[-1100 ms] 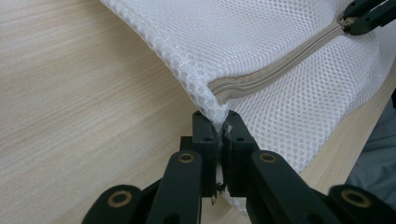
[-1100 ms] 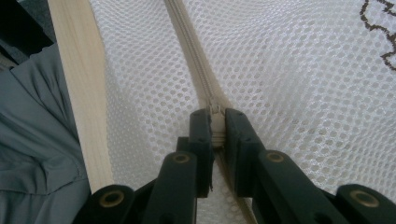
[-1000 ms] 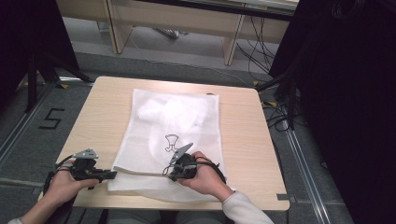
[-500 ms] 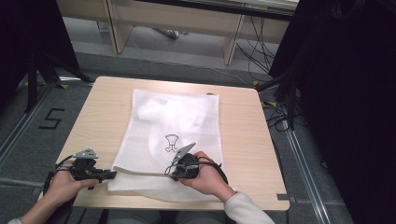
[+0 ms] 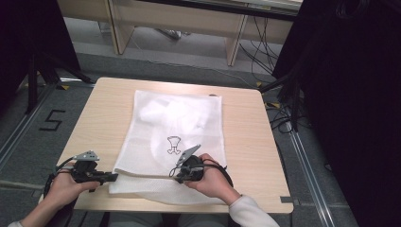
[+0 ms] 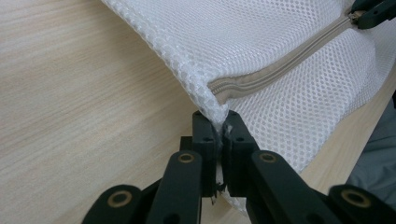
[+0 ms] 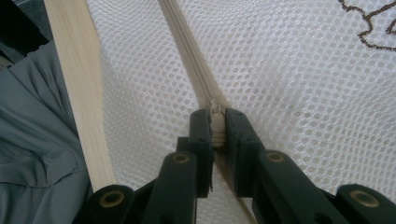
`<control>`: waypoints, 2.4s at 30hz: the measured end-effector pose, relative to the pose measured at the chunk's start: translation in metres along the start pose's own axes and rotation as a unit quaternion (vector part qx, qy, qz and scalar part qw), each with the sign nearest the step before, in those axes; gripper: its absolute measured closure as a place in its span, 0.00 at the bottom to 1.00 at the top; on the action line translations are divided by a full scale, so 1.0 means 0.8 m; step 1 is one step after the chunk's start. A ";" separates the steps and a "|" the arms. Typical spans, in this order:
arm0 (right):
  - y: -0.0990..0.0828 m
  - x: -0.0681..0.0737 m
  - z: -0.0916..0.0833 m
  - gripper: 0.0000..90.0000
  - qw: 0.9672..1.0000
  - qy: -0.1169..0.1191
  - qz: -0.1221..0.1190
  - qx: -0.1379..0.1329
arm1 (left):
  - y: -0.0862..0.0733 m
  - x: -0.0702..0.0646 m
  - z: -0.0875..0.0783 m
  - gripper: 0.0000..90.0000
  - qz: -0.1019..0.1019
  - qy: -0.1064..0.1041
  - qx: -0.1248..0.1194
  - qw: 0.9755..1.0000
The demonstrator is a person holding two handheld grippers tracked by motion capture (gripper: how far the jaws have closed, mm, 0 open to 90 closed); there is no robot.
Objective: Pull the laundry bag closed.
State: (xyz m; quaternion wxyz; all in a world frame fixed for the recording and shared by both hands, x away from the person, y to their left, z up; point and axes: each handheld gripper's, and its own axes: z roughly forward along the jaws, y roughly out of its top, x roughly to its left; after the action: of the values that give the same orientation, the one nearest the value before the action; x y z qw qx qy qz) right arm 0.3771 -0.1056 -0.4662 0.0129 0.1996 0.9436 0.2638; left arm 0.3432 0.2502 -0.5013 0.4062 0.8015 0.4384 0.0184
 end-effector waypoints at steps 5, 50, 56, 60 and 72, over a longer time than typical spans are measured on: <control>-0.002 0.000 -0.001 0.92 1.000 -0.001 0.005 -0.001 | 0.000 0.000 0.001 0.94 -0.001 -0.001 -0.003 1.000; -0.010 -0.005 -0.011 0.92 1.000 -0.006 0.014 0.007 | 0.000 0.001 0.001 0.94 -0.006 -0.006 -0.005 1.000; -0.015 -0.009 -0.015 0.92 1.000 -0.005 0.019 0.006 | 0.000 0.002 0.000 0.94 -0.003 -0.007 0.004 1.000; -0.018 -0.009 -0.017 0.92 1.000 -0.006 0.022 0.002 | -0.001 0.001 0.001 0.94 -0.005 -0.004 -0.006 1.000; -0.024 -0.012 -0.022 0.92 1.000 -0.006 0.030 0.004 | -0.001 0.001 0.001 0.94 -0.006 -0.003 -0.006 1.000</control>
State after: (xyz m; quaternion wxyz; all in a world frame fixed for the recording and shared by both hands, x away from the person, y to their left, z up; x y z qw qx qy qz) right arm 0.3765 -0.1332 -0.4618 0.0096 0.2299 0.9380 0.2591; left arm 0.3436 0.2501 -0.5027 0.4127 0.7966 0.4413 0.0162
